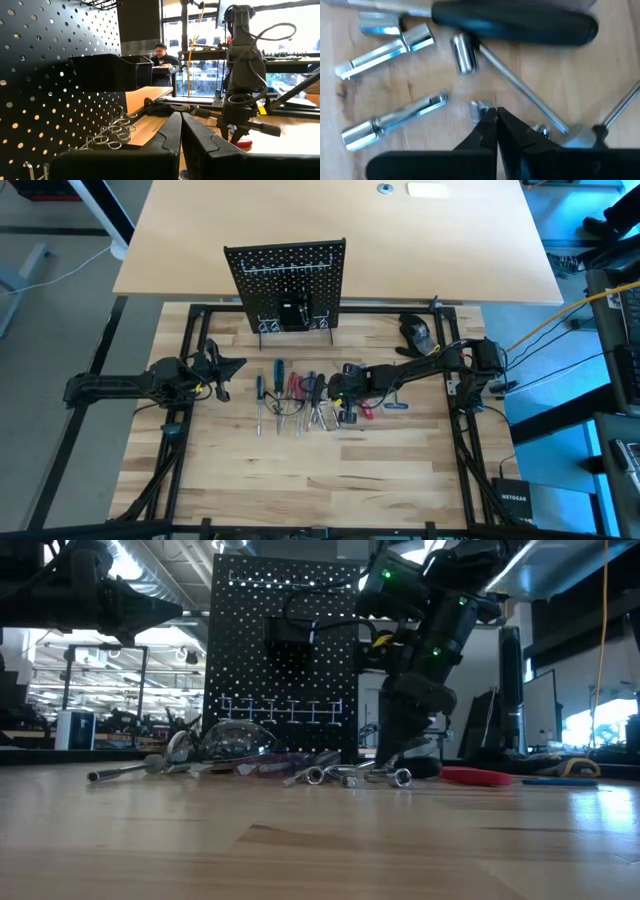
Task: Hang tools onto peg board
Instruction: Put the bottom right metal socket into the black bin on the peg board
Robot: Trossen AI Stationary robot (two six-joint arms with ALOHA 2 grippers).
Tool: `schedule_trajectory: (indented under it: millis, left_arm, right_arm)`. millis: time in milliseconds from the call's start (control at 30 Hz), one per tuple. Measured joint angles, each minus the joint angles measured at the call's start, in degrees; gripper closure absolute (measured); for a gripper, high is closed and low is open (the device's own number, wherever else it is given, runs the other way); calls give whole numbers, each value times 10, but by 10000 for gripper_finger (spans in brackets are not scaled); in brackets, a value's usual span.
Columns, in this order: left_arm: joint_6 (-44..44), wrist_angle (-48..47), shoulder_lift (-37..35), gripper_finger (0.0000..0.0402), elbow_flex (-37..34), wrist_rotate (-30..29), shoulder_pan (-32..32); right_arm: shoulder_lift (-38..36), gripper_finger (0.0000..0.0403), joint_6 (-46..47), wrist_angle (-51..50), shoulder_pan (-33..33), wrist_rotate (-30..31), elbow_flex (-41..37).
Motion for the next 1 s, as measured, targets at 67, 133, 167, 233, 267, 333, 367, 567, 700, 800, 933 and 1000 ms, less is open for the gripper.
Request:
schedule_trajectory:
  millis: [67,133,167,233,267,333,367,567,700,800,933,1000]
  left_arm:
    - [0,0,0,400,0,0,0]
    - [0,0,0,400,0,0,0]
    - [0,0,0,400,0,0,0]
    - [0,0,0,400,0,0,0]
    - [0,0,0,400,0,0,0]
    - [0,0,0,400,0,0,0]
    - [0,0,0,400,0,0,0]
    - [0,0,0,400,0,0,0]
    - [0,0,0,400,0,0,0]
    - [-3,0,0,400,0,0,0]
    - [-4,0,0,400,0,0,0]
    - [-2,0,0,400,0,0,0]
  right_arm:
    - [0,396,9,-8,0,0,0]
    - [0,392,19,-8,0,0,0]
    - [0,388,23,-8,0,0,0]
    - [0,375,25,-8,0,0,0]
    - [0,367,25,-8,0,0,0]
    - [0,347,25,-8,0,0,0]
    - [0,335,25,-9,0,-3,0]
    - [-4,270,28,-61,0,-55,23]
    - [-9,248,62,-91,19,-69,44]
    - [-8,243,80,-85,38,-64,44]
    - [4,242,119,-82,54,-29,44]
    - [12,242,123,-74,54,-22,44]
